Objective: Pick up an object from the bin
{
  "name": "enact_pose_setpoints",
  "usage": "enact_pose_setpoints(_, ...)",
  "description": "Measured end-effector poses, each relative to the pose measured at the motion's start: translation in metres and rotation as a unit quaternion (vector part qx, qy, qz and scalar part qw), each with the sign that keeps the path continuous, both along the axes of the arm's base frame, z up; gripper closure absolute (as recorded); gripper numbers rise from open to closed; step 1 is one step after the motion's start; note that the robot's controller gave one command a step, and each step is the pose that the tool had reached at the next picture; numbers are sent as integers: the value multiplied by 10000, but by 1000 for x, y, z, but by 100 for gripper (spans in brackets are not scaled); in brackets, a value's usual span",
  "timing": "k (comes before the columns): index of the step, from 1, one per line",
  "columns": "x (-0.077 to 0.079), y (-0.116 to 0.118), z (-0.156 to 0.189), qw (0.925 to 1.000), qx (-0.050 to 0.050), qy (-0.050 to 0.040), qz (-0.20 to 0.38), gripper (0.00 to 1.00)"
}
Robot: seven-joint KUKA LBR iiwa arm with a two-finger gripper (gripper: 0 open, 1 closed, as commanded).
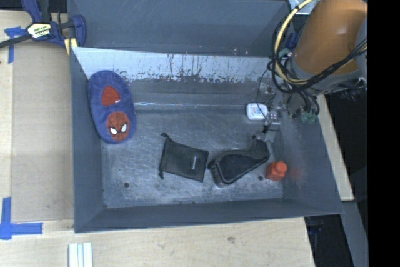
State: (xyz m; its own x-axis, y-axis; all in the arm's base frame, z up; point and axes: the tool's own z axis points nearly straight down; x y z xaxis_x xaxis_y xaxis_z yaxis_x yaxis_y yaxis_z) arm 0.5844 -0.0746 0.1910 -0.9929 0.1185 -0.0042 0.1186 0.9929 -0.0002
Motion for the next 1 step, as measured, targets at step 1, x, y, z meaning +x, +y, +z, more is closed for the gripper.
enact_pose_setpoints(1,-75,-31,-110,9844,7,36,1760,0)
